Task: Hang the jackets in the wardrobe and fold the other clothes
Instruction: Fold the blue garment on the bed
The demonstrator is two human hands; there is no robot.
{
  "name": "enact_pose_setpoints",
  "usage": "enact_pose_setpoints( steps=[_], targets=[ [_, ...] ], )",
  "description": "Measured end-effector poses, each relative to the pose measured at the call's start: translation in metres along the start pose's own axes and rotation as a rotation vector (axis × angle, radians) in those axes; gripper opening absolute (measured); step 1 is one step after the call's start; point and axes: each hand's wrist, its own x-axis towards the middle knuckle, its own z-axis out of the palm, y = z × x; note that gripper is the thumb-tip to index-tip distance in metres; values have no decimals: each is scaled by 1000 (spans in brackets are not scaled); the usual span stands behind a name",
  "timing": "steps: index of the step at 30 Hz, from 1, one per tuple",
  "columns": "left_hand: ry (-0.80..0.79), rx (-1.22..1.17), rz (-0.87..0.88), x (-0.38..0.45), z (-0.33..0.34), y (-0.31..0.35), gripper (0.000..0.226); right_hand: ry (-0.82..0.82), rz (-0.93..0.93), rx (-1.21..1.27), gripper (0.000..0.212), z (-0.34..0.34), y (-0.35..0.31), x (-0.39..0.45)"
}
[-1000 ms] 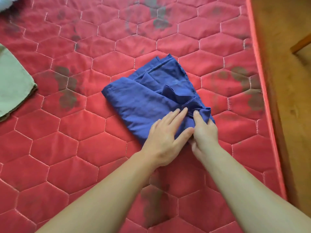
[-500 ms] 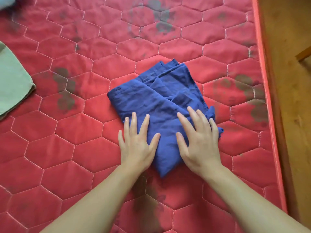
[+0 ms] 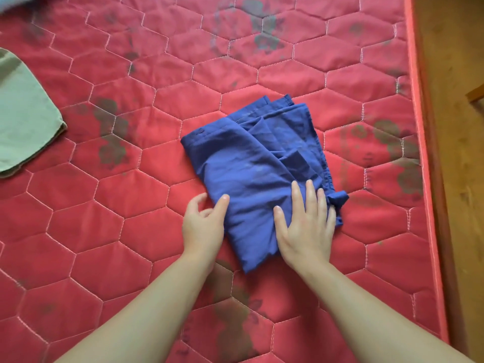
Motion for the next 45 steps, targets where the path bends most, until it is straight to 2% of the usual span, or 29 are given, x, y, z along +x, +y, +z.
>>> enact_pose_setpoints(
  steps=[2, 5, 9, 11, 13, 16, 18, 21, 23, 27, 31, 34, 38, 40, 42, 43, 44, 45],
  targets=[
    [-104, -26, -78, -7, -7, -3, 46, 13, 45, 14, 68, 1, -7, 3],
    [-190, 31, -105, -15, -12, -8, 47, 15, 101, 60, 64, 0, -16, 3],
    [-242, 207, 29, -19, -26, -16, 62, -114, 92, 84, 65, -11, -31, -15],
    [-188, 184, 41, -13, -43, -18, 64, -186, 20, 46, 66, -17, -33, -29],
    [-95, 136, 21, -4, -62, -22, 62, -210, -133, -55, 64, -22, -29, -42],
    [-15, 53, 18, 7, -82, -30, 42, -173, -322, -155, 66, -21, -19, -50],
    [-15, -57, -26, 6, -84, -36, 31, -193, -410, -168, 66, -16, -15, -55],
    [-99, -207, -144, -1, -82, -44, 16, -186, -430, -65, 66, -8, -18, -61],
    [-141, -239, -176, -6, -79, -50, 10, -119, -355, 27, 71, -9, -21, -61],
    [-147, -240, -170, -8, -80, -54, 9, 63, -9, 152, 69, -26, -20, -58],
    [-177, -231, -179, -8, -82, -52, 13, -141, 245, 398, 46, -32, -21, -65],
    [-185, -223, -187, -8, -83, -50, 14, -186, 249, 532, 25, -33, -34, -64],
    [-189, -212, -187, -8, -84, -50, 14, -173, 208, 673, 21, -40, -46, -56],
    [-198, -213, -182, -8, -84, -49, 15, -252, 340, 1049, 22, -47, -53, -51],
    [-203, -208, -180, -9, -84, -49, 16, -437, 569, 1474, 15, -48, -56, -45],
    [-206, -206, -181, -9, -84, -49, 16, -481, 674, 1559, 13, -42, -52, -43],
    [-209, -204, -182, -9, -85, -49, 16, -501, 733, 1538, 12, -38, -48, -43],
    [-214, -200, -181, -9, -85, -49, 15, -491, 735, 1400, 11, -32, -41, -45]
  ],
)
